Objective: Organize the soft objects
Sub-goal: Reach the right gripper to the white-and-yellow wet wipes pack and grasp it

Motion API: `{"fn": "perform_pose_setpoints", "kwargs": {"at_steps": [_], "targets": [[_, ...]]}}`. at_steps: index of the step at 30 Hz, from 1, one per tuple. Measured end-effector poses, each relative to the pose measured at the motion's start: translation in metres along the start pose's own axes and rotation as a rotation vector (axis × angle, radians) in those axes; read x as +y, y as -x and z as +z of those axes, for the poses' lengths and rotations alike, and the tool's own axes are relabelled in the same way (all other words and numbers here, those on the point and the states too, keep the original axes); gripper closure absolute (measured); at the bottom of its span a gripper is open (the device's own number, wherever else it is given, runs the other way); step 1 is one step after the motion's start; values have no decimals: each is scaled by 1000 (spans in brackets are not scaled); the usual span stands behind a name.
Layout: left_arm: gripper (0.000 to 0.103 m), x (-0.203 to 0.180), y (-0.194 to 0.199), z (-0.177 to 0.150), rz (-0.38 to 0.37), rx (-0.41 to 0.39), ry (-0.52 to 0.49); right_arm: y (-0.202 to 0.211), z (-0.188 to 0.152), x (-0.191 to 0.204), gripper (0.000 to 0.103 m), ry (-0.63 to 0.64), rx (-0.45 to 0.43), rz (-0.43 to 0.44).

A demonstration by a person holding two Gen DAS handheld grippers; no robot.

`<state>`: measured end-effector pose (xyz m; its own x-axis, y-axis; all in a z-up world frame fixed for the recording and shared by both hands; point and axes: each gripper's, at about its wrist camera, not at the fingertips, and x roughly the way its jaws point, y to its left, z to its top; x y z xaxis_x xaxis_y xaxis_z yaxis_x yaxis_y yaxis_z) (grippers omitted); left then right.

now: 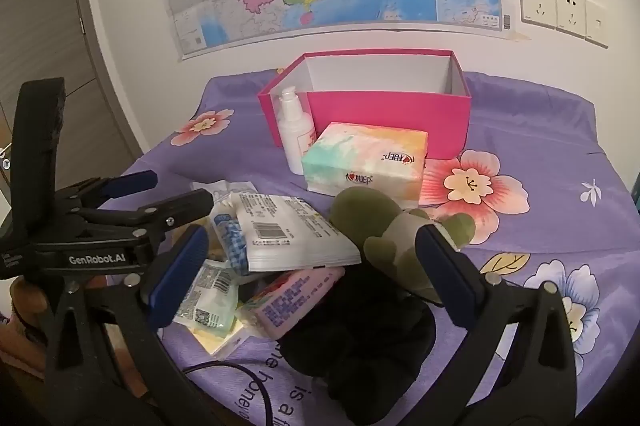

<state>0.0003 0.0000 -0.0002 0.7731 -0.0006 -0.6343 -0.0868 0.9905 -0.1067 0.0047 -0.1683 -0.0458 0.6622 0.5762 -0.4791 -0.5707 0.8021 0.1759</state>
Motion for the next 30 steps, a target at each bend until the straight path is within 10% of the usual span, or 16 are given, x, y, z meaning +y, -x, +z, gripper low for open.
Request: {"fn": "perform_pose_setpoints", "kwargs": {"at_steps": [22, 30], "targets": [[0, 10, -15, -7, -16, 34, 48, -14, -4, -3, 1, 2, 49, 11], [0, 29, -17, -5, 2, -4, 36, -28, -12, 12, 22, 126, 125, 32]]}}
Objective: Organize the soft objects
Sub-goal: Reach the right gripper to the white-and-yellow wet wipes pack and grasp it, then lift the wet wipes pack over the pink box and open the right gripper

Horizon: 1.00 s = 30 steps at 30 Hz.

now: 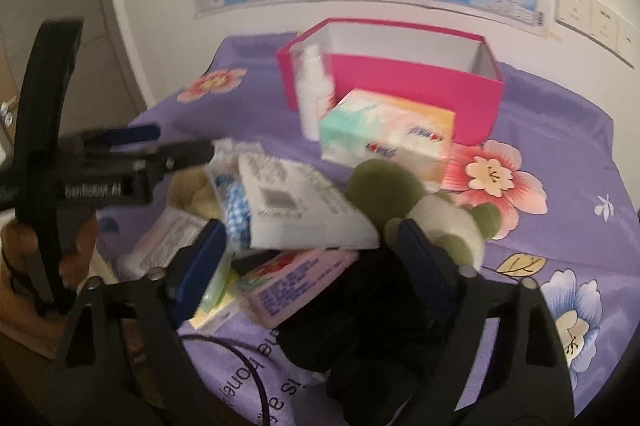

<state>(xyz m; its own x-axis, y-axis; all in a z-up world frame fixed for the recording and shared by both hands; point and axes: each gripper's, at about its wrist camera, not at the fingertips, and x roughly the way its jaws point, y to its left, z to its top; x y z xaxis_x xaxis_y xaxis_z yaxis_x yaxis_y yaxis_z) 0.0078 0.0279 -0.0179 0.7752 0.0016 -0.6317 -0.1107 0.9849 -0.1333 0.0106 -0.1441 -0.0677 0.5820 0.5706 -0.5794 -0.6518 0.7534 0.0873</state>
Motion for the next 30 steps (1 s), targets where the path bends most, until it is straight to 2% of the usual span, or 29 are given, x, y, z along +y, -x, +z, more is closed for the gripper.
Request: {"fn": "perform_pose_setpoints", "kwargs": {"at_steps": [1, 3, 8, 9, 10, 14, 19, 21, 26, 30], "targets": [[0, 1, -1, 1, 3, -15, -11, -2, -1, 2, 25, 12, 5, -2], [0, 1, -3, 3, -2, -14, -15, -8, -1, 2, 37, 31, 17, -13], [0, 4, -8, 6, -29, 22, -40, -18, 2, -4, 60, 44, 26, -3], [0, 4, -9, 7, -38, 21, -48, -18, 4, -6, 71, 47, 20, -7], [0, 4, -11, 7, -45, 35, -56, -18, 6, -8, 75, 48, 18, -9], [0, 1, -18, 14, -94, 54, -96, -18, 17, -25, 82, 5, -2, 39], [4, -7, -32, 27, -180, 73, -175, -25, 31, -40, 87, -29, -8, 43], [8, -11, -42, 36, -207, 77, -198, -27, 33, -48, 88, -56, -9, 53], [30, -21, -67, 43, -353, 187, -214, -31, 35, -61, 89, -102, 0, 80], [45, -32, -88, 47, -375, 272, -271, -31, 32, -63, 87, -125, 15, 85]]}}
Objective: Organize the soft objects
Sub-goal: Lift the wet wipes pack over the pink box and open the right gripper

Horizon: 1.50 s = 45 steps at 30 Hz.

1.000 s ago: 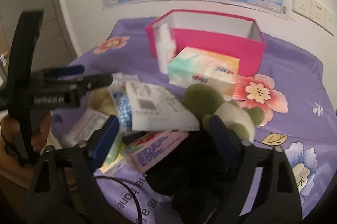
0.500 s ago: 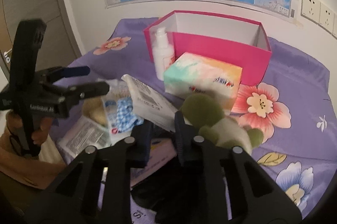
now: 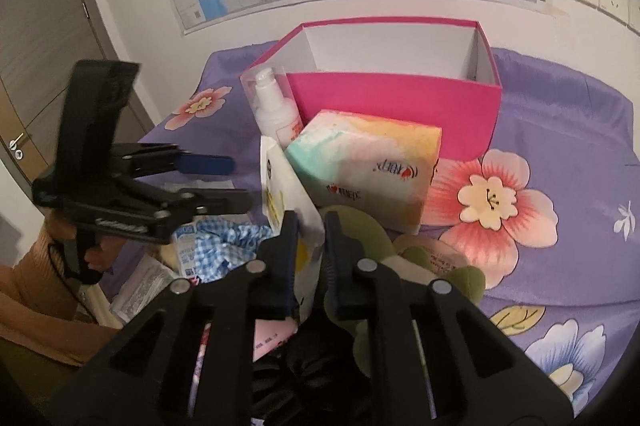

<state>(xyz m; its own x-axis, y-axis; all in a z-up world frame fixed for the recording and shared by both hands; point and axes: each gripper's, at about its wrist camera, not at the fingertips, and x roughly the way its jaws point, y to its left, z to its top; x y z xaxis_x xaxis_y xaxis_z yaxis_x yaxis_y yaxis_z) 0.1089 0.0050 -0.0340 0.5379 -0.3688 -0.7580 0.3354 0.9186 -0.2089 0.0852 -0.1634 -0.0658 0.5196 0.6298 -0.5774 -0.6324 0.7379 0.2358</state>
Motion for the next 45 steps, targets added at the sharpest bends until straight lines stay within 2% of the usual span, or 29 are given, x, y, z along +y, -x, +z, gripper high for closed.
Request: {"fn": "perform_pose_setpoints", "kwargs": {"at_steps": [5, 7, 9, 15, 18, 20, 24, 27, 35, 40, 45], "targets": [[46, -9, -15, 5, -32, 49, -67, 0, -14, 0, 85, -18, 28, 8], [45, -9, -19, 8, -50, 65, -69, 0, -18, 3, 85, -5, 27, 1], [42, -6, -20, 10, -88, 89, -62, -1, -18, 3, 90, -3, 24, -15], [40, -1, -23, 14, -140, 91, -54, -2, -14, -4, 93, -36, 17, -2], [48, -9, -19, 12, -142, 67, -66, -1, -12, -3, 93, -39, 10, 13], [51, -13, -13, 10, -121, 49, -72, 1, -9, -2, 94, -37, 2, 5], [52, -13, 6, 11, -117, -2, -57, 11, 0, -2, 94, -46, -19, 26], [52, -19, 30, 18, -83, -61, -69, 21, 13, 2, 94, -33, -43, 52], [52, -26, 84, 52, 11, -210, -108, 43, 74, 3, 94, 16, -146, 111], [52, -15, 92, 85, 67, -238, -82, 31, 115, -9, 94, -8, -168, 144], [52, 12, 75, 111, 102, -206, -24, -5, 152, -22, 94, -39, -144, 159]]}}
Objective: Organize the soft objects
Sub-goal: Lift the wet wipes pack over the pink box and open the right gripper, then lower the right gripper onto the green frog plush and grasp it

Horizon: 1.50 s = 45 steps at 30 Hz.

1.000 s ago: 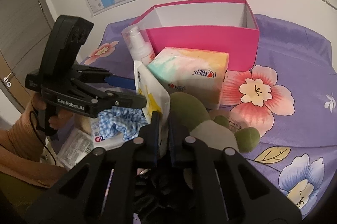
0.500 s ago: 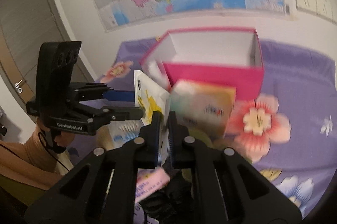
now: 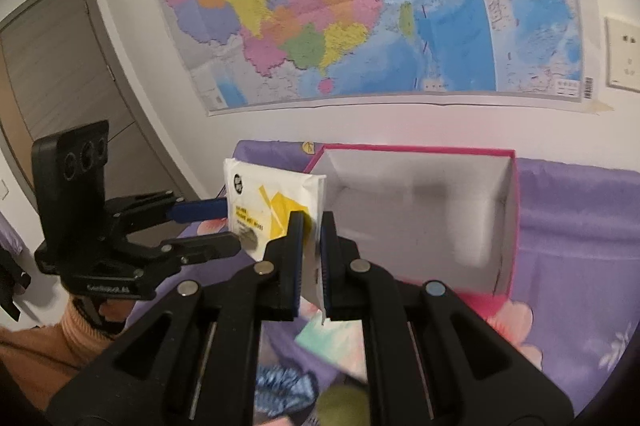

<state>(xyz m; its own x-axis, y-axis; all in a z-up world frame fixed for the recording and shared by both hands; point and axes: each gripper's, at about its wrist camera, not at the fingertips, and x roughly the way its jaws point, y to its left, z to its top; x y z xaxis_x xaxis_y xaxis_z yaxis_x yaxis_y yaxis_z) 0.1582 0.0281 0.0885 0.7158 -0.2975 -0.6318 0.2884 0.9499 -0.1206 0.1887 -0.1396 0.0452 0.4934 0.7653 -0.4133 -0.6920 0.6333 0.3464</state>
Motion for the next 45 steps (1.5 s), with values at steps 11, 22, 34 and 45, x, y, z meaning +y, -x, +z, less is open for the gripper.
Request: {"fn": "perform_pose_setpoints", "kwargs": {"at_steps": [11, 22, 34, 45], "targets": [[53, 43, -63, 7, -33, 112, 137, -94, 10, -53, 94, -134, 137, 21], [51, 50, -38, -13, 25, 30, 147, -81, -8, -67, 85, -176, 167, 2], [38, -22, 27, -53, -94, -61, -10, 30, -37, -10, 53, -77, 32, 80], [38, -59, 12, -98, -180, 55, -51, 76, -107, -8, 37, -87, 73, -57]]}}
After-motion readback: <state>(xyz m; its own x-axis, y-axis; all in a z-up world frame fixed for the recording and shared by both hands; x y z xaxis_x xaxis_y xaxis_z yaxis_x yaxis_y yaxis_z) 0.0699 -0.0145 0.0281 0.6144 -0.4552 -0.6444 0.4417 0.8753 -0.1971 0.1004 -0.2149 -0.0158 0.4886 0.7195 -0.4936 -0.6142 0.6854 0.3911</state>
